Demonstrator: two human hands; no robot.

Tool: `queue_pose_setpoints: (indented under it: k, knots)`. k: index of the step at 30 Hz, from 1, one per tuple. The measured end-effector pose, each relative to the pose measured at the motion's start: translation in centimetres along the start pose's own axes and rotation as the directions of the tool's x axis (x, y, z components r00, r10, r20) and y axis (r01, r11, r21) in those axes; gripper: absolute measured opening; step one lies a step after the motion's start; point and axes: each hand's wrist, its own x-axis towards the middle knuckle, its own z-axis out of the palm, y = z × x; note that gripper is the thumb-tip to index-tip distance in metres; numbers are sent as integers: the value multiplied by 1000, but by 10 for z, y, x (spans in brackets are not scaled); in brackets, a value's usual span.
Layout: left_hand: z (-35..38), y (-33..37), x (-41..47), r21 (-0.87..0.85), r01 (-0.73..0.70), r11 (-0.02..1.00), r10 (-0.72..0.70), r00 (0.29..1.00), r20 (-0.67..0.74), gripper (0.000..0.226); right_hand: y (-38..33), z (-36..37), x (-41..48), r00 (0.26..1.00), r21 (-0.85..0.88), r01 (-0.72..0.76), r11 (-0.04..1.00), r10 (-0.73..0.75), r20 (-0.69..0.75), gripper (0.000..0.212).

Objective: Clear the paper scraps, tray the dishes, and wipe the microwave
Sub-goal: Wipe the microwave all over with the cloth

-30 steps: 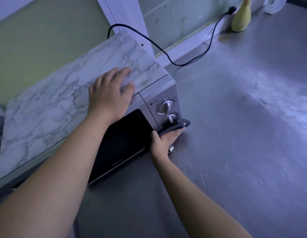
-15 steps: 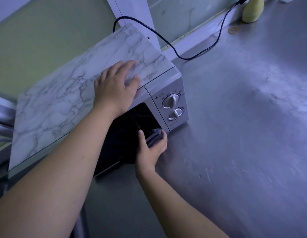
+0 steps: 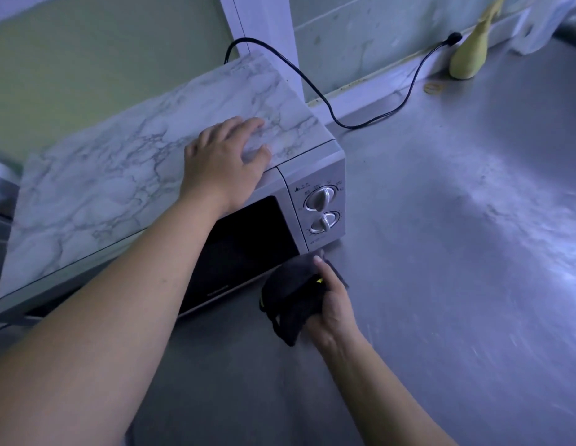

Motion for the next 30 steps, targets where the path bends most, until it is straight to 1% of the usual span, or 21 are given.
queue_pose_setpoints:
  k: [2, 3, 4, 5, 6, 8, 9, 10, 11, 12, 13, 15, 18, 20, 22, 26, 28, 30]
  knots:
    - [0, 0, 0, -10, 3, 1000, -3, 1000, 0, 53, -20, -9, -7, 997, -52, 77, 996, -76, 17, 42]
    - [0, 0, 0, -14, 4, 1000, -4, 1000, -3, 52, -31, -11, -8, 988, -57, 155, 986, -155, -5, 40]
    - [0, 0, 0, -18, 5, 1000, -5, 1000, -6, 52, -41, -14, -7, 962, -86, 268, 959, -271, -25, 39]
    - [0, 0, 0, -21, 6, 1000, -6, 1000, -7, 52, -50, -14, -7, 915, -153, 396, 906, -404, -25, 39]
    - [0, 0, -1, -21, 6, 1000, -6, 1000, -10, 52, -57, -11, -6, 855, -232, 503, 832, -519, -7, 41]
    - [0, 0, -1, -24, 5, 1000, -5, 1000, -13, 53, -64, 0, -5, 729, -316, 663, 679, -681, 66, 50]
    - [0, 0, -1, -26, 4, 1000, -4, 1000, -13, 53, -64, 7, 1, 648, -391, 723, 569, -755, 101, 56]
    - [0, 1, -1, -27, 4, 1000, -4, 1000, -14, 53, -61, 16, 9, 567, -511, 743, 433, -812, 136, 62]
    - [0, 1, -1, -25, 4, 1000, -4, 1000, -15, 53, -56, 25, 17, 515, -647, 704, 295, -839, 178, 68]
    - [0, 2, -1, -24, 5, 1000, -5, 1000, -17, 52, -48, 35, 25, 502, -731, 646, 218, -843, 192, 73]
    - [0, 2, -1, -25, 6, 1000, -6, 1000, -19, 50, -38, 43, 29, 512, -751, 623, 216, -839, 183, 76]
    - [-1, 2, -1, -25, 9, 1000, -9, 1000, -22, 48, -19, 52, 35, 524, -727, 628, 278, -841, 131, 77]
    - [-1, 2, -2, -18, 5, 1000, -5, 1000, -17, 50, -9, 53, 42, 466, -695, 670, 262, -877, 119, 74]
    - [-1, 2, -1, -19, 4, 1000, -4, 1000, -14, 50, -10, 54, 44, 462, -692, 671, 268, -881, 106, 75]
    - [0, 2, -1, -19, 5, 1000, -5, 1000, -16, 50, -9, 53, 42, 459, -667, 695, 268, -880, 126, 76]
    - [-1, 1, -2, -15, -1, 1000, 1, 1000, -16, 51, -8, 50, 33, 418, -675, 703, 222, -897, 141, 80]
    - [-1, 2, -1, -21, 1, 1000, -1, 1000, -16, 51, 0, 47, 28, 387, -696, 701, 155, -902, 189, 83]
    - [-1, 2, -2, -30, 7, 1000, -8, 1000, -19, 52, 13, 45, 23, 359, -718, 693, 68, -896, 262, 80]
